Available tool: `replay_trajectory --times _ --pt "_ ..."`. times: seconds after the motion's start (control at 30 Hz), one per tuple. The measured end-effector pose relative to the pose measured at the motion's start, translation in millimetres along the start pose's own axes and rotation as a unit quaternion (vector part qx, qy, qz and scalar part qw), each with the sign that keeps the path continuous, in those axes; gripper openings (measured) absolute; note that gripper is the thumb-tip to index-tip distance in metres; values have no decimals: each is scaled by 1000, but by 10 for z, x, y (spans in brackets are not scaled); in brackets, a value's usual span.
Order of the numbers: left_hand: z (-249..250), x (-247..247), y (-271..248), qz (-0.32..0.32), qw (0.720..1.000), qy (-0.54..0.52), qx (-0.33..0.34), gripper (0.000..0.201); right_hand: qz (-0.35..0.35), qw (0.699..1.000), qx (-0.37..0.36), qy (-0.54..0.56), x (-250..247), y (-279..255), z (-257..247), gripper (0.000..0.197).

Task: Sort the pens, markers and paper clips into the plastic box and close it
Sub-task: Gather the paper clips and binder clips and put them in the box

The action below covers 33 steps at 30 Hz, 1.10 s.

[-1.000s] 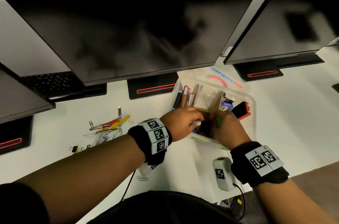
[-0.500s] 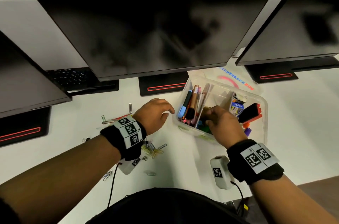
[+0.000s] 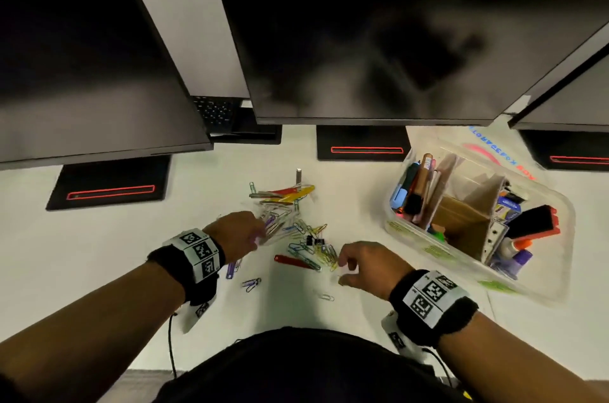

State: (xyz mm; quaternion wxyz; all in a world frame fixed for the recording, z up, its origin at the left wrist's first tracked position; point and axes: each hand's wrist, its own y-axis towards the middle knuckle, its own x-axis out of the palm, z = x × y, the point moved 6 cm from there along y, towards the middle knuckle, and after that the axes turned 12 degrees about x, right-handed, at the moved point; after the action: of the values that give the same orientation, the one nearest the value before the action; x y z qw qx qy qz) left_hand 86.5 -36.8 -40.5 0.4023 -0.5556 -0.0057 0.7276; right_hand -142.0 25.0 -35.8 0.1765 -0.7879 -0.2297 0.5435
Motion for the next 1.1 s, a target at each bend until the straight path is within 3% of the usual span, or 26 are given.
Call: replay_trajectory --times 0.1,0.2,0.37,0.43,0.67,0.8,0.97,1.1 --pt "-192 184 -179 -31 999 -12 -18 37 -94 994 9 -50 433 46 -12 25" --pt "-280 360 -315 -42 998 -38 -16 35 -111 992 4 -61 645 74 -79 26" --pt "-391 507 -377 -4 998 -52 -47 23 -71 997 10 -18 624 241 -223 33" --pt "-425 496 -373 8 996 -55 -67 22 -41 999 17 -9 558 312 -265 25" --pt "-567 390 -329 66 985 -96 -129 39 49 998 8 -41 348 471 -516 16" --pt "-534 328 -245 69 983 -104 -133 47 25 997 33 -73 410 578 -582 48" --pt "-453 315 -97 61 985 -106 -125 55 18 996 13 -84 390 646 -712 41" --pt "-391 326 -13 58 985 -110 -123 47 19 996 10 -86 389 646 -728 33"
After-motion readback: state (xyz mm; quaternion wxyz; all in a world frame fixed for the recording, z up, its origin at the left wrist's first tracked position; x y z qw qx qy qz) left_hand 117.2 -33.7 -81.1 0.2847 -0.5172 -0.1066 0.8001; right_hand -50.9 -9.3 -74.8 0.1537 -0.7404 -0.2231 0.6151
